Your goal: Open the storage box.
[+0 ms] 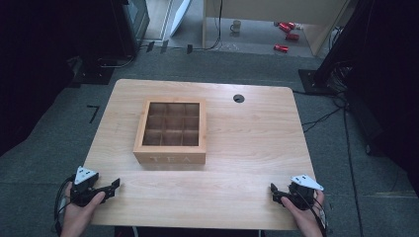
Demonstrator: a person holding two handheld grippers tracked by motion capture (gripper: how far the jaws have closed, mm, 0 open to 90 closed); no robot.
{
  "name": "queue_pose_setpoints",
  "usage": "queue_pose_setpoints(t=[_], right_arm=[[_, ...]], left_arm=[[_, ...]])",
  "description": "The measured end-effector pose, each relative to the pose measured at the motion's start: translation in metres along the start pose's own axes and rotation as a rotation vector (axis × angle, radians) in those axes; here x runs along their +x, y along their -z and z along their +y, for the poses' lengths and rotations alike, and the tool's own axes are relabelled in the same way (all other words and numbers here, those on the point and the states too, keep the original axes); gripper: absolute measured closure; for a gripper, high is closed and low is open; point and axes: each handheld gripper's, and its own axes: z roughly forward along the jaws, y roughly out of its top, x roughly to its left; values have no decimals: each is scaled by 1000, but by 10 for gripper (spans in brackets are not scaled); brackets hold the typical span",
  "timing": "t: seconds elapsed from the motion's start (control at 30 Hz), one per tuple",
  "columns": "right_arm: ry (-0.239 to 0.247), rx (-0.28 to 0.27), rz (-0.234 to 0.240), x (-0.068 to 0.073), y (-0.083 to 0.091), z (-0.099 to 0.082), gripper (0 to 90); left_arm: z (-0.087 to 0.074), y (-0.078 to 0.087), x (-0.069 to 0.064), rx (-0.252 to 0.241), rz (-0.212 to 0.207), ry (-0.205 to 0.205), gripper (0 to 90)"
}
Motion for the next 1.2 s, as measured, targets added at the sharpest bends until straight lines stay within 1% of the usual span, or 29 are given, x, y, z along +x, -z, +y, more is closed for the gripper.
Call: queue_pose_setpoints(t=[0.1,0.13,0.23,0.27,0.43,0.53,0.57,0.6,0.63,0.67,0.73,0.8,0.97,1.03,1.13,1.2], right_arm=[[-1,1,-6,0,-1,1,79],[2,0,-13,1,-1,2,80],[0,-2,-5,3,0,3,80],[5,-11,-1,5,1,5,80],[-1,-36,17,11,6,12,86],[10,-50,22,15,9,17,86],[13,-53,23,16,10,18,87],[14,-54,24,17,10,20,87],[14,-54,24,17,10,20,87],[20,-52,25,19,11,22,87],[29,-53,25,21,11,25,88],[32,-55,27,24,11,29,88],[59,-62,35,33,9,39,89],[70,-72,44,38,8,44,89],[86,-83,59,48,6,52,89],[95,-91,72,54,5,58,89]], left_arm=[[2,1,0,-14,1,9,150],[5,1,0,-20,4,12,150],[9,1,-3,-29,1,7,150],[14,2,-6,-37,-14,2,150],[27,2,-14,-65,-64,2,149],[36,1,-18,-74,-84,-15,149],[36,1,-18,-74,-84,-15,149],[41,1,-20,-79,-102,-20,149],[41,1,-20,-79,-102,-20,149],[46,0,-22,-81,-111,-29,149],[51,-2,-25,-79,-123,-37,150],[56,-2,-28,-90,-141,-41,151],[68,-6,-39,-103,-156,-80,162],[71,-10,-42,-102,-164,-83,168],[72,-14,-48,-100,-168,-98,250],[73,-16,-51,-99,-174,-107,281]])
